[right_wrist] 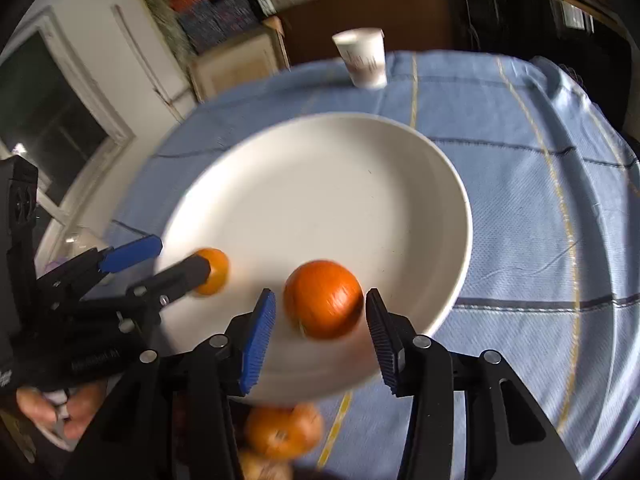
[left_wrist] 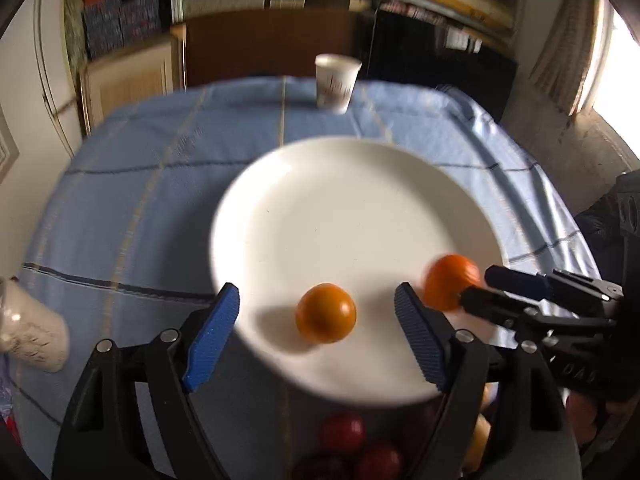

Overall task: Organize fruits
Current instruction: 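Carry both oranges onto the white plate and open both tools, then grasp a yellow-orange persimmon with the right tool while the left tool grasps a pale striped fruit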

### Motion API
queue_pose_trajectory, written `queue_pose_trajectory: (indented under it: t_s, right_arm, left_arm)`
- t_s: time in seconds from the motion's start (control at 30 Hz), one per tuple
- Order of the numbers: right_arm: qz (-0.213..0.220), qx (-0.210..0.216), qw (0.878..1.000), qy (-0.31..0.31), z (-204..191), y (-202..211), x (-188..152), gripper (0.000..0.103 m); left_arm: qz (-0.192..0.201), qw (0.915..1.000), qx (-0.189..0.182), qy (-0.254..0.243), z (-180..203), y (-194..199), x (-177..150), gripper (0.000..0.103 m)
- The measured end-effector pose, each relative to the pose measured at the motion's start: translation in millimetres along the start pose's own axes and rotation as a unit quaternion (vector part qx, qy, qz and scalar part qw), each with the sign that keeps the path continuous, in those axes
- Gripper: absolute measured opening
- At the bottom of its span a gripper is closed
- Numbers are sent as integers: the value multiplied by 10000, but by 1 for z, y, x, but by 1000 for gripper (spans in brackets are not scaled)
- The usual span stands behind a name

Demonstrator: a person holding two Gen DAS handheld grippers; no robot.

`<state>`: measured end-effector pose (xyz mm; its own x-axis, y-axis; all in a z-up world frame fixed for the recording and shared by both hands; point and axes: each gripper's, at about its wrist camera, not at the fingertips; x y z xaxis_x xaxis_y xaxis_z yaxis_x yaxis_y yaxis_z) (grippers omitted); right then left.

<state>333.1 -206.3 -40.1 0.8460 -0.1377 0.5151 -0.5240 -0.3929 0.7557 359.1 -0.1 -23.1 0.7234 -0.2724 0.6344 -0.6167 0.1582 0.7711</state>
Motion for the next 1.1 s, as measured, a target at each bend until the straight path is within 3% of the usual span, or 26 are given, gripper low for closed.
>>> queue_pose_trajectory:
  t_s: [0.1,0.2,0.3,0.4,0.53,0.67,0.83,1.1]
  right_arm:
    - [542,111,9979,349,0,36,-25,54]
    - [977,119,9921,781,4,63,-55,56]
    - [887,114,9916,933,16,75,-85,56]
    - [784,379,9918,933,27,92,-114,56]
    - [684,835,9870,1187,37,113,-144,56]
    - [259,1201,9832,1353,40,115,-159,56]
    - [80,850,9844,1539,34,107,-167,56]
    - [14,522,9897,1330,43,101,-167,64]
  left_arm:
    - [499,9986,146,129,-2,35,-28,96]
    - [646,9970,420,67,1,51,-67,96]
    - [545,9972,496,-110,9,62,-98,96]
    - [745,9957,551,-93,12,83,-124,96]
    - [816,9967,-18,-35,19,97,-155,96]
    - [937,9954,-160,-80,21,103,-158,96]
    - [535,9985,-94,-38,18,89,-159,96]
    - [276,9995,30,-157,23,78,-159,97]
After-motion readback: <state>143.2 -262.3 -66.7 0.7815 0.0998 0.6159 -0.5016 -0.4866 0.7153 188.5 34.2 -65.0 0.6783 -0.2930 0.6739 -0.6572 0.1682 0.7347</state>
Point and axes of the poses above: each gripper's, at about its wrist camera, not at the fingertips, and y roughly against the way its jaws point, z to its right, x to its top, and after that the axes turned 11 degrees about -y, right-handed
